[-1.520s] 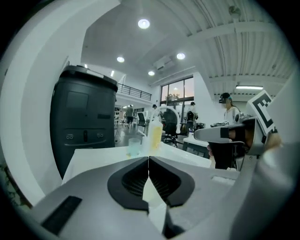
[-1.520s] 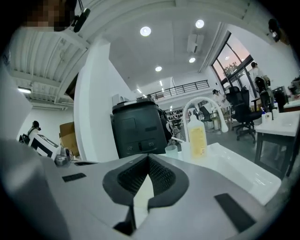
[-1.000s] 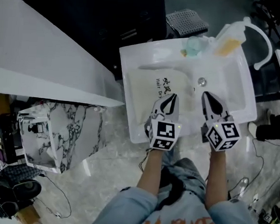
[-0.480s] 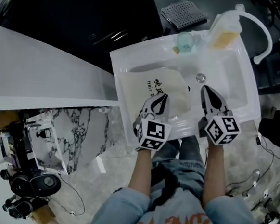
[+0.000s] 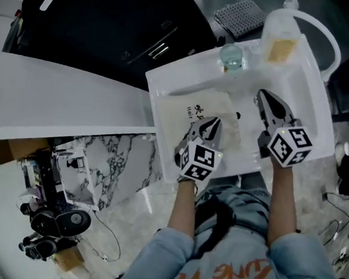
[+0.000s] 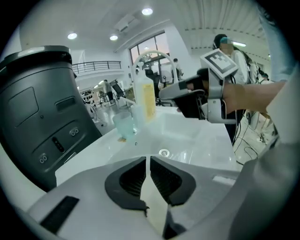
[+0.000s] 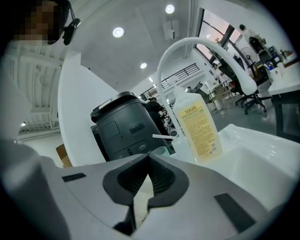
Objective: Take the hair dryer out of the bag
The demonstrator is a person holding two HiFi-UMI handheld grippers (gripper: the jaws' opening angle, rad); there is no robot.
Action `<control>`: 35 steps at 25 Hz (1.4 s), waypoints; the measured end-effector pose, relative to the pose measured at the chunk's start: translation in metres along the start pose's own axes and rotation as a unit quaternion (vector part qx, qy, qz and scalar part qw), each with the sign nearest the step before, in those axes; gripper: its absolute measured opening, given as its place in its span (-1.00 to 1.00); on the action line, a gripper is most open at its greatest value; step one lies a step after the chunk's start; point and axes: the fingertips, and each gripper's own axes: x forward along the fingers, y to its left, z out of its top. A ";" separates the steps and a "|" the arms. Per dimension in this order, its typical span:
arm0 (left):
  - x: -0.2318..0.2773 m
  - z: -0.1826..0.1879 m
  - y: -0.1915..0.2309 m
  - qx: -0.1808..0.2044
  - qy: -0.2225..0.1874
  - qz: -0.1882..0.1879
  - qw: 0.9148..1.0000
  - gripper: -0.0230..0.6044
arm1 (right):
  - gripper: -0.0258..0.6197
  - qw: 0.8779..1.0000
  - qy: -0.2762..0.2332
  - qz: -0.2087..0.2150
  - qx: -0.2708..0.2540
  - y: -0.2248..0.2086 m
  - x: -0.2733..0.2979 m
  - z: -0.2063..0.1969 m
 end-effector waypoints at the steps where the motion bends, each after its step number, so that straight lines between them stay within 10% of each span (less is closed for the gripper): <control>1: 0.003 -0.003 -0.003 0.008 0.013 -0.003 1.000 -0.83 | -0.92 1.000 0.003 0.008 -0.003 -0.001 0.001 0.002; 15: 0.040 -0.026 -0.013 0.164 0.166 -0.049 0.971 -0.42 | -0.92 0.998 0.009 0.051 0.037 -0.026 0.013 0.011; 35: 0.064 -0.041 -0.013 0.197 0.230 -0.075 0.950 -0.72 | -0.92 0.995 0.015 0.061 0.081 -0.060 0.021 0.010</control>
